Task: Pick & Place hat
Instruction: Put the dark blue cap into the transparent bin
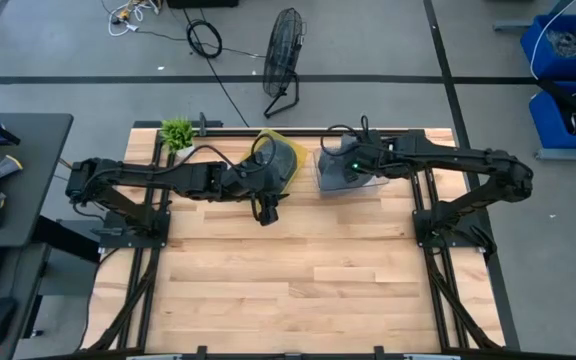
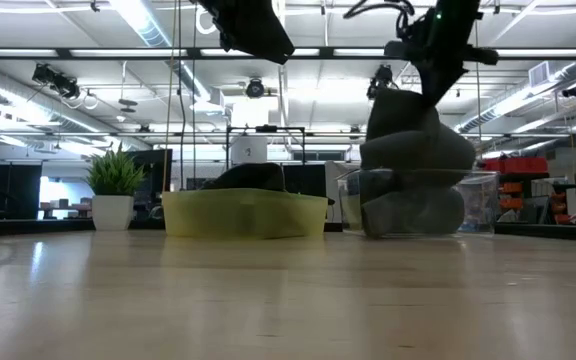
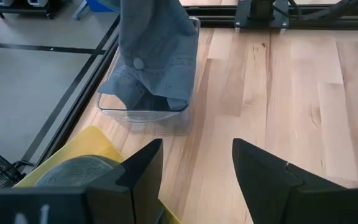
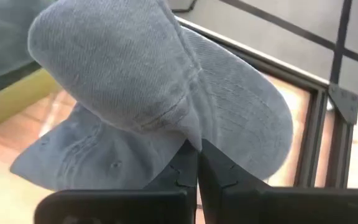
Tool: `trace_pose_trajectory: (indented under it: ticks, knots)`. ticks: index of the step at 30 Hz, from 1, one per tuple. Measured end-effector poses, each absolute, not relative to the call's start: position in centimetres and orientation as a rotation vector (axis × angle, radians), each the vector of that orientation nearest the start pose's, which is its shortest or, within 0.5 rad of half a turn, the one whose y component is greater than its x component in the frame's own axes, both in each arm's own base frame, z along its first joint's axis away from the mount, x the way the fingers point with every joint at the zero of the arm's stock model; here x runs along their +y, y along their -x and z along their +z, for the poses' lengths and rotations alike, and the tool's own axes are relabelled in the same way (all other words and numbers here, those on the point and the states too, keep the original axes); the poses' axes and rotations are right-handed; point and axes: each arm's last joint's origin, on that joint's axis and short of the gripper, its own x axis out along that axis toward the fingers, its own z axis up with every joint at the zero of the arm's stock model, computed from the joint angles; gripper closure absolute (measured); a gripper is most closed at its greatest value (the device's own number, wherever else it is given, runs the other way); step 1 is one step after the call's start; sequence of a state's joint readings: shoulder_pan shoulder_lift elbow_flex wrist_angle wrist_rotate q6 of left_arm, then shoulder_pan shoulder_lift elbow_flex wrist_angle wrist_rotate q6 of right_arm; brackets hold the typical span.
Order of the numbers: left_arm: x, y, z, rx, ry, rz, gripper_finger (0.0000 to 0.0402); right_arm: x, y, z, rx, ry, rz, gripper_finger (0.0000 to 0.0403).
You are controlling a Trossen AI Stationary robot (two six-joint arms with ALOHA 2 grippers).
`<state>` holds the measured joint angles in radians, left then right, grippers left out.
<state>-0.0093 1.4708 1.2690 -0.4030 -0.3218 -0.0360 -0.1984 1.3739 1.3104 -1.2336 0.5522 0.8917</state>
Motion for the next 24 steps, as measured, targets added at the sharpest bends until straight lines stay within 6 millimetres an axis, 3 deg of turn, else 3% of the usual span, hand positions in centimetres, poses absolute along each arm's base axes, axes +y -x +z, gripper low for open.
trace_pose_trajectory:
  ticks: [15,24]
  knots:
    - [0.6,-32.4,32.1,0.603,-0.071,0.312,0.0204,-8.7,-22.4,26.1,1.023,-0.450,-1.191,0.0399]
    - [0.6,-32.3,32.0,0.611,-0.072,0.312,0.0204,-8.6,-22.9,21.2,1.041,-0.381,-0.949,0.0399]
